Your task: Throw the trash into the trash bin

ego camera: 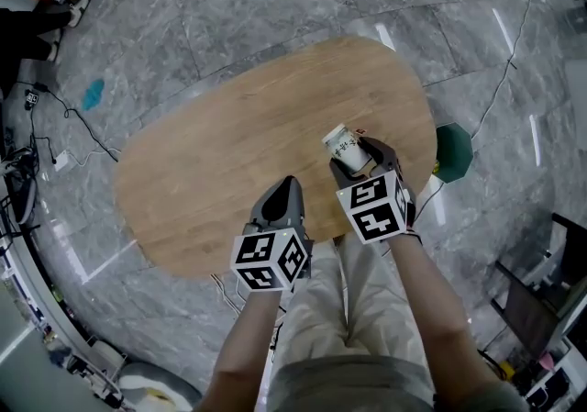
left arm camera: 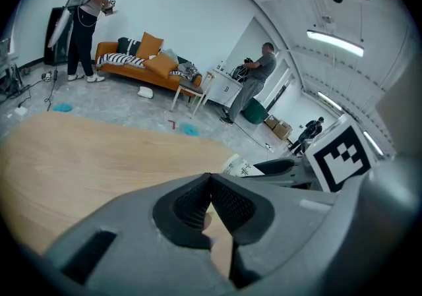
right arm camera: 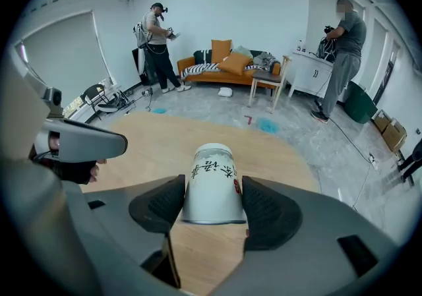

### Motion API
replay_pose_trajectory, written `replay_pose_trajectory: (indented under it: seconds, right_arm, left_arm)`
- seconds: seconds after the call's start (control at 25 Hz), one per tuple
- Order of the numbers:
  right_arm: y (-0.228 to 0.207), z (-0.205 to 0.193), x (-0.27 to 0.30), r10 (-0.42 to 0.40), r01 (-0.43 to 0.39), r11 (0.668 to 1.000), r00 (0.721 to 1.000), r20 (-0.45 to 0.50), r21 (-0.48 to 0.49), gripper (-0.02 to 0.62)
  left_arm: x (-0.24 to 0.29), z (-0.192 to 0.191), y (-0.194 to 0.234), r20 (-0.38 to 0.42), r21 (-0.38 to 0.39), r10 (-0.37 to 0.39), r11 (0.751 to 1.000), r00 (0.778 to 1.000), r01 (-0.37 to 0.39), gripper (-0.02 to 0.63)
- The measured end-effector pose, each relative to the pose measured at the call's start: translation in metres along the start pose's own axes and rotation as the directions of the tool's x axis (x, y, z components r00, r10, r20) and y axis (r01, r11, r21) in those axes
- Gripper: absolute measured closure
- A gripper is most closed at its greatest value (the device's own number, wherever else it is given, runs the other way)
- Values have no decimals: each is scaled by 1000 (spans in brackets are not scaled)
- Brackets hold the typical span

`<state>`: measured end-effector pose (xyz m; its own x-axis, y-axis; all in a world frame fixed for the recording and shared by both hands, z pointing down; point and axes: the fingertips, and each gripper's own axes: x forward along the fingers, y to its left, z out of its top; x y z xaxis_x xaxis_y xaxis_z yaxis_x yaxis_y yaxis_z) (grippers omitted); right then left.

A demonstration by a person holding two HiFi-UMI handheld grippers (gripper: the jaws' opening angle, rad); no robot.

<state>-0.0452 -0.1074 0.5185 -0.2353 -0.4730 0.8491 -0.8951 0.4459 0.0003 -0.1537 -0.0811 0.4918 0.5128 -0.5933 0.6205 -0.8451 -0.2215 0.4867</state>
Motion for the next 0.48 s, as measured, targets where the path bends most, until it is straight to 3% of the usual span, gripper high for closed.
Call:
replay_pose_trajectory:
  seconds: [0.48]
  right_arm:
    - [0,24,-52,-13,12,1000,999,30,18,341]
  left_arm:
    - [-30,30,-30,5,36,-17,999,1000,17,606]
